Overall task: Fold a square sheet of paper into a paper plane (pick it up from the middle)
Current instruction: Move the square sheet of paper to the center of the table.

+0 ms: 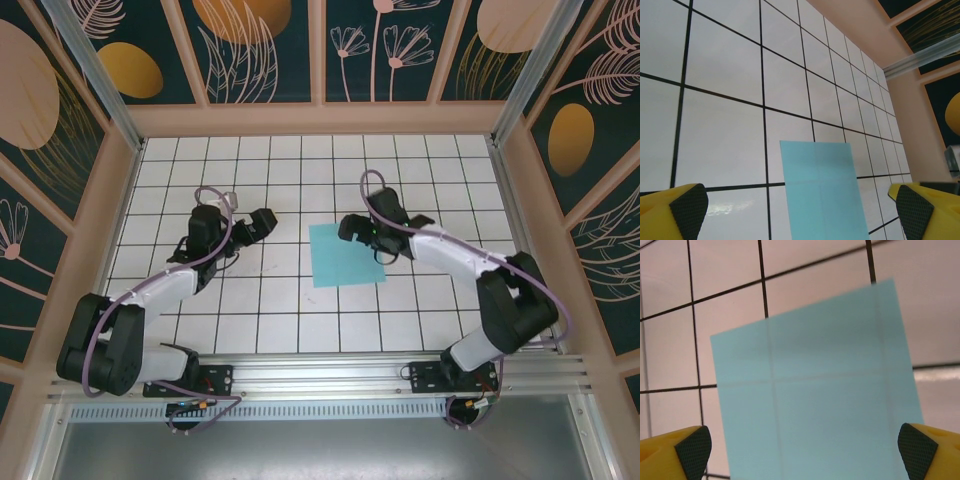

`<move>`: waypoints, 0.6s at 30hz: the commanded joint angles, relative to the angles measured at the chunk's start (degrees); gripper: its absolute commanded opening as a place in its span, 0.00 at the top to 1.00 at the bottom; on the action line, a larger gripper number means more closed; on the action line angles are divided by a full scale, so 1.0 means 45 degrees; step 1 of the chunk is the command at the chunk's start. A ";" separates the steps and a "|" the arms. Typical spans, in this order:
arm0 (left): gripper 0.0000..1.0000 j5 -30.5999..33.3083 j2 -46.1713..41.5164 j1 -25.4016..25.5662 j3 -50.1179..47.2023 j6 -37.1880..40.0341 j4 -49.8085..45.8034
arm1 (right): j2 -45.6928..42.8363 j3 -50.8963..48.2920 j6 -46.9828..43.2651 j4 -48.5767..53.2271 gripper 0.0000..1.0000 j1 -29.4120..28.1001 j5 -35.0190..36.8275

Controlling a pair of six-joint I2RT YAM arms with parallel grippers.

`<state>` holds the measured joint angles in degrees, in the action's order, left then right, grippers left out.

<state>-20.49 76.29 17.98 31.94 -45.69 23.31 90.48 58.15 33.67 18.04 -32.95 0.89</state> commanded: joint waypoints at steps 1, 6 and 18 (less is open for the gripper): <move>0.01 0.0347 0.0575 0.1021 0.0125 -0.0569 0.0525 | 0.1742 0.1356 -0.1909 0.2745 0.01 -0.0545 0.1351; 0.01 0.1846 0.0552 0.1701 -0.0451 -0.1544 0.0510 | 0.3354 0.2853 -0.1977 0.3236 0.01 -0.1184 0.1561; 0.01 0.1998 0.0267 0.1708 -0.0270 -0.0879 -0.0259 | 0.4795 0.3867 -0.1739 0.3596 0.01 -0.1564 0.1568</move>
<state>-12.29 78.13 25.63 28.91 -51.09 23.20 110.78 73.52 26.85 31.24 -39.38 6.96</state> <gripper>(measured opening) 0.985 0.989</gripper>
